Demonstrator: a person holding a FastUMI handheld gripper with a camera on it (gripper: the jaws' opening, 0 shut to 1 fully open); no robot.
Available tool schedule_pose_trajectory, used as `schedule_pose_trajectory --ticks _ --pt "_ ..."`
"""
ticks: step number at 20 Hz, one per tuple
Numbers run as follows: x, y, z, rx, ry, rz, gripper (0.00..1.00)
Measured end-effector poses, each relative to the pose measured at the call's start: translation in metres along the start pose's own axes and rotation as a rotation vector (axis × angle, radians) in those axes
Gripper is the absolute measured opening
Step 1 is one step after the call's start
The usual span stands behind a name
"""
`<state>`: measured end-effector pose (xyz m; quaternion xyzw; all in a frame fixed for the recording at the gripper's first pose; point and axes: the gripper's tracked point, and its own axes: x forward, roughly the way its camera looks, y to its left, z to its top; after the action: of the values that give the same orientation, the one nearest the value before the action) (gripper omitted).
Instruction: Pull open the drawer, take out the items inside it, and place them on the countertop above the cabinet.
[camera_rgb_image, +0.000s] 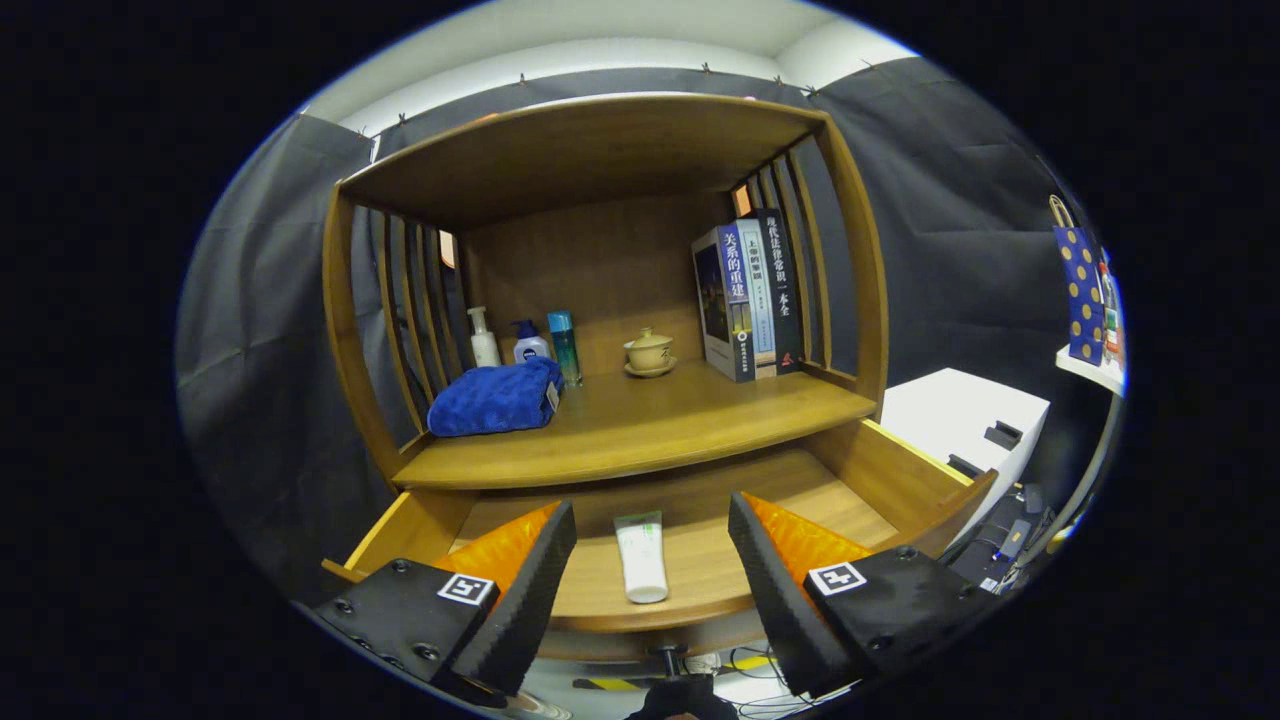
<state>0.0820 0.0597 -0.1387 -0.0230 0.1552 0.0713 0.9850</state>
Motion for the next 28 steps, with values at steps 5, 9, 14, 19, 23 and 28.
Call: schedule_pose_trajectory --ticks 5,9,14,19,23,28 --pt "0.043 0.000 -0.009 -0.049 0.153 -0.011 0.99" --pt "0.076 0.002 -0.027 -0.038 0.294 -0.017 0.99" --pt "0.099 0.010 -0.057 -0.115 0.472 0.001 0.99" --pt "0.112 0.010 -0.086 -0.158 0.642 -0.007 0.99" --pt "0.121 0.008 -0.103 -0.177 0.721 -0.025 0.99" --pt "0.121 0.010 -0.123 -0.180 0.827 -0.018 0.95"
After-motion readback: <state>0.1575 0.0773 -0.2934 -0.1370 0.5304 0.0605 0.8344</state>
